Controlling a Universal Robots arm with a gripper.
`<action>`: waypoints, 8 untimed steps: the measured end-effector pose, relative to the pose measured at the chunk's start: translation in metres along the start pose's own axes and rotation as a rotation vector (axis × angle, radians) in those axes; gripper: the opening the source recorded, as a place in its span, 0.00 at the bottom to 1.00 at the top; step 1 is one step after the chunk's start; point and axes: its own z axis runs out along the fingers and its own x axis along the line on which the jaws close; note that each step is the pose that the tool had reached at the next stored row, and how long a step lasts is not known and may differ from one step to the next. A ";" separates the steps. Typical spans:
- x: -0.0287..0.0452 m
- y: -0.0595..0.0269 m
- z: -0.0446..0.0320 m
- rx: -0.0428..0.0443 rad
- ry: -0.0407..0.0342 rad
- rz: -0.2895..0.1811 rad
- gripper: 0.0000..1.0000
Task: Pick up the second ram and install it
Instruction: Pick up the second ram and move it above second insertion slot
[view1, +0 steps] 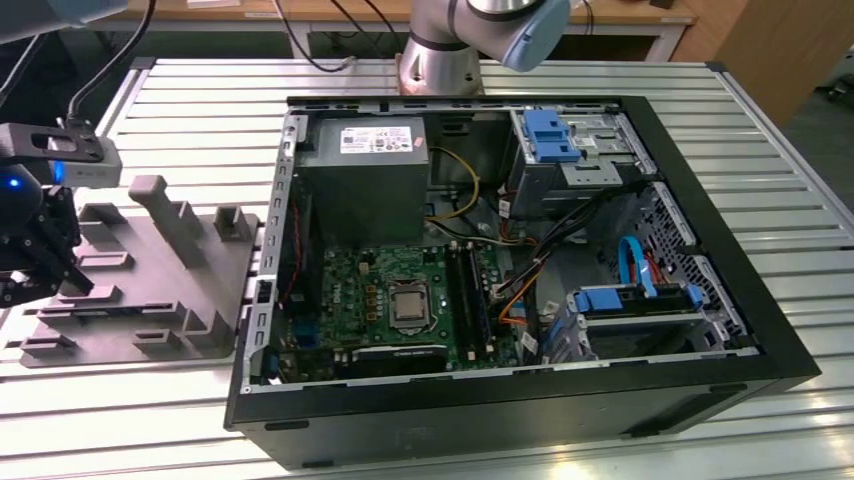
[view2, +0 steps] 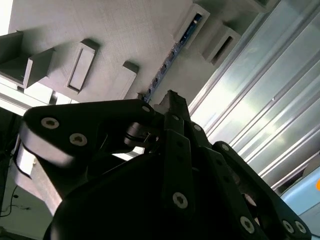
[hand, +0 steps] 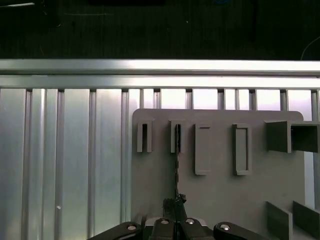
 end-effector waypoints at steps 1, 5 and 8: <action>0.0000 -0.0001 0.0008 0.0002 -0.0001 0.000 0.10; -0.0002 0.0001 0.0059 0.0007 -0.0002 0.000 0.10; -0.0003 0.0005 0.0080 0.0010 -0.0003 0.000 0.10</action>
